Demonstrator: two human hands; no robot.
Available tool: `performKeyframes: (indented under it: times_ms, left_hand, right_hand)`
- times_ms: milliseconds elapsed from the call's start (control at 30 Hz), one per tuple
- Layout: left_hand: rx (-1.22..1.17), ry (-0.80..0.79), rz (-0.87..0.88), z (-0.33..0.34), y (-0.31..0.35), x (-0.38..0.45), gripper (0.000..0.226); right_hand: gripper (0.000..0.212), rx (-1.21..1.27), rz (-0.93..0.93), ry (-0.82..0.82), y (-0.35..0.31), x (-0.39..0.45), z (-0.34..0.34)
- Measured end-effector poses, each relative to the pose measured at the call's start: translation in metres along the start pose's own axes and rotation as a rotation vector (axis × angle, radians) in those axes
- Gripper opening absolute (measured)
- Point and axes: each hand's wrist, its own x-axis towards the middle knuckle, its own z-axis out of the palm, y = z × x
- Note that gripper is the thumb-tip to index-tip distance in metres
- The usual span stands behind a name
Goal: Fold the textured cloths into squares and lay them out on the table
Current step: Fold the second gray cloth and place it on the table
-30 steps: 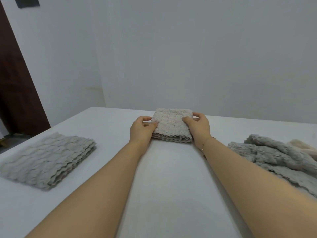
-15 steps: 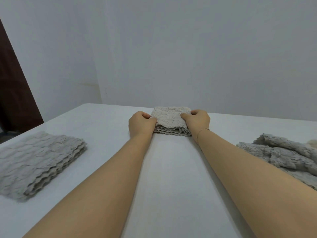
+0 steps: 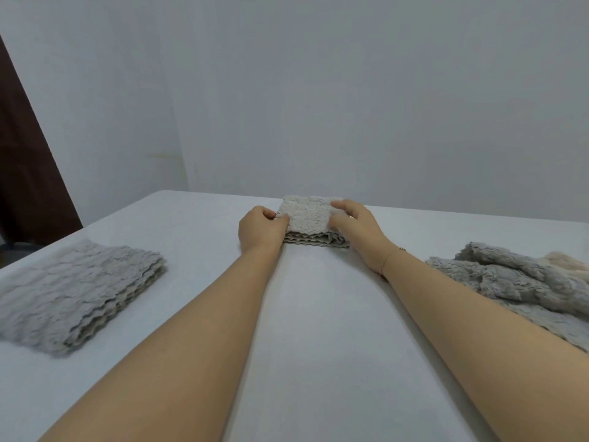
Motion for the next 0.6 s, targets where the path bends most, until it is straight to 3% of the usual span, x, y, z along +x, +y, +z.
performKeyframes:
  times_ms: [100,200,400,600]
  left_hand:
    - [0.009,0.002,0.000,-0.001,0.000,0.001,0.026]
    - [-0.004,0.001,-0.008,0.000,0.000,0.001,0.025]
    - [-0.007,0.001,-0.011,0.000,0.000,0.002,0.026]
    - [-0.005,-0.008,-0.009,0.000,0.000,0.002,0.027]
  right_hand:
    - [0.045,-0.065,-0.060,-0.026,0.003,-0.012,-0.007]
    - [0.044,-0.318,-0.199,-0.020,0.008,-0.019,-0.011]
    - [0.021,-0.679,-0.339,0.163,0.014,-0.024,-0.012]
    - [0.029,-0.790,-0.342,0.152,0.011,-0.027,-0.011]
